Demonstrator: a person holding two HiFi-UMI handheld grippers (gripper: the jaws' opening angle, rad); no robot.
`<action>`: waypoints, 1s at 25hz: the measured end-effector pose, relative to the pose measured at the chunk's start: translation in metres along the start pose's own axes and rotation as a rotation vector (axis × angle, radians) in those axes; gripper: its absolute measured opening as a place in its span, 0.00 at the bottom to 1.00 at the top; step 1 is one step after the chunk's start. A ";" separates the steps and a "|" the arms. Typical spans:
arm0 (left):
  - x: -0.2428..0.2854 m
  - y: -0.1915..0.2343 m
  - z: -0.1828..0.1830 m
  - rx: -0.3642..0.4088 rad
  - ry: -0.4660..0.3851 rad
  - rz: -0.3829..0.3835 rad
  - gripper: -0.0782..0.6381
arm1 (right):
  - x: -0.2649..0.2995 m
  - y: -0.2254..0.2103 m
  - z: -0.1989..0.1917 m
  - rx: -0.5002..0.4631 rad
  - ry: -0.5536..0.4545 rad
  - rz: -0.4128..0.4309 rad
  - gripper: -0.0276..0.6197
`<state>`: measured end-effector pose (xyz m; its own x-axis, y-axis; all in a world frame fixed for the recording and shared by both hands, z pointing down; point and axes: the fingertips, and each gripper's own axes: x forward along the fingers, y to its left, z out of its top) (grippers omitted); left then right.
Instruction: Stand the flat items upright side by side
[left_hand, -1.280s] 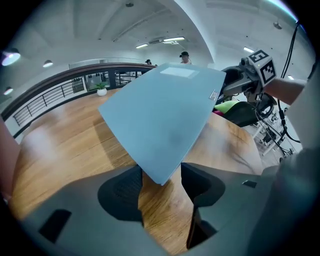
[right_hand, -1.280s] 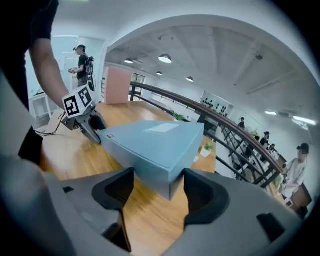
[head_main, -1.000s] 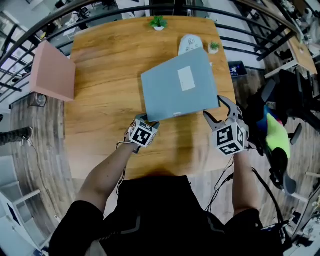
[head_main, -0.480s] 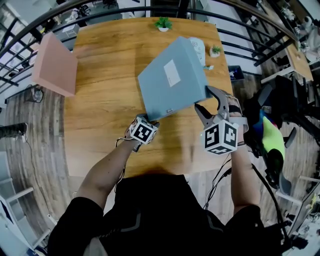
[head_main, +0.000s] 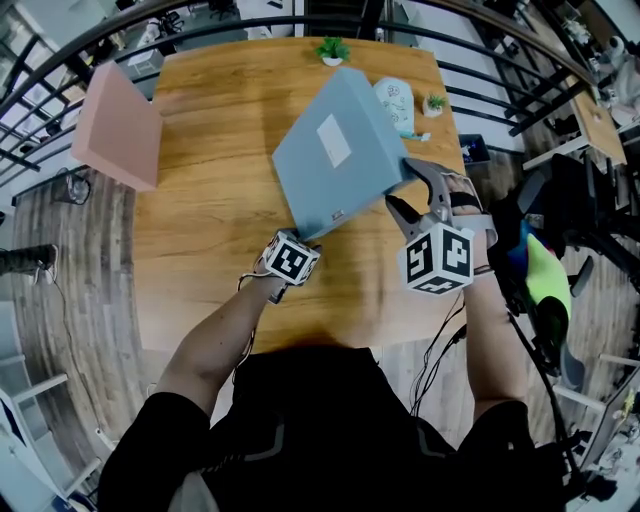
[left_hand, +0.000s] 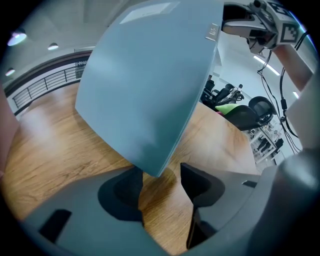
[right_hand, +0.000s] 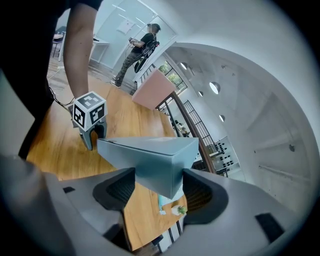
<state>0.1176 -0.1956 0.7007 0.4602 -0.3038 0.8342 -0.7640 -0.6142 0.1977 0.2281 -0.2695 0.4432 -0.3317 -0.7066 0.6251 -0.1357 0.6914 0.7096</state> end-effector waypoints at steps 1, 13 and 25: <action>0.000 -0.001 -0.001 -0.001 0.002 0.002 0.46 | 0.000 0.000 0.003 -0.012 -0.006 -0.003 0.52; -0.015 -0.006 -0.006 -0.033 -0.023 -0.027 0.46 | 0.005 0.000 0.030 -0.120 -0.070 -0.038 0.47; -0.116 0.025 0.014 -0.089 -0.280 0.053 0.46 | -0.005 0.015 0.083 -0.179 -0.181 -0.034 0.45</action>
<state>0.0516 -0.1858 0.6017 0.5156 -0.5308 0.6726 -0.8215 -0.5294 0.2120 0.1504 -0.2429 0.4240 -0.4937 -0.6792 0.5431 0.0131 0.6187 0.7855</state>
